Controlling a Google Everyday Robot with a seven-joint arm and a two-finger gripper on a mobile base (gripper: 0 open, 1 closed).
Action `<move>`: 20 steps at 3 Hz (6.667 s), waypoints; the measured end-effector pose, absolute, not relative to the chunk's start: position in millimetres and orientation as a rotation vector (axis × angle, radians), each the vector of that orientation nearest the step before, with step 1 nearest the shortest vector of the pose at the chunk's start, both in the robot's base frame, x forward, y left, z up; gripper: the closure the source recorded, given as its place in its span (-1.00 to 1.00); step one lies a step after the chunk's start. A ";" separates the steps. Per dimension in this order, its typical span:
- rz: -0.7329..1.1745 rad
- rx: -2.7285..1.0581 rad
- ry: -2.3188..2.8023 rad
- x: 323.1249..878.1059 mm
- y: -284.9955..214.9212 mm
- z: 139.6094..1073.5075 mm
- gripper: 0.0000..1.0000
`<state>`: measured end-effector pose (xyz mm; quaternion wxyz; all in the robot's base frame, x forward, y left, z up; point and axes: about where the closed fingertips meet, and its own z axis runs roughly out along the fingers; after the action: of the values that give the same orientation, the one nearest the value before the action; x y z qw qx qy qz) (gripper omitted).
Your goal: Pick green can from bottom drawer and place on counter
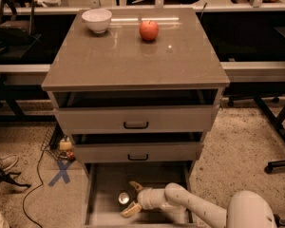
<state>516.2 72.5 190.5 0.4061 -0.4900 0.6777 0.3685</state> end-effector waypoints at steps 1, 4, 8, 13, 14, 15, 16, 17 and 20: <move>0.923 -1.251 1.724 514.6 75.6 184.3 -0.20; 0.897 -1.233 1.655 501.1 16.3 235.1 1.00; 0.704 -1.268 1.496 491.3 -98.5 378.7 1.00; 0.382 -1.370 1.377 446.1 -199.1 699.8 1.00; 0.346 -1.397 1.356 449.8 -198.2 704.4 1.00; 0.088 -1.447 1.273 468.3 -231.2 765.1 1.00; -0.201 -1.479 1.190 487.4 -267.0 840.3 1.00; -0.409 -1.512 1.120 505.6 -285.0 906.9 1.00; -0.543 -1.590 0.946 560.4 -269.7 942.7 1.00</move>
Offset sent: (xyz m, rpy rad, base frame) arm -0.0032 -0.0018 -0.0104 -0.0390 0.0100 0.0043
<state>560.4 -269.7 942.7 0.5702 -0.6775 0.4029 -0.2313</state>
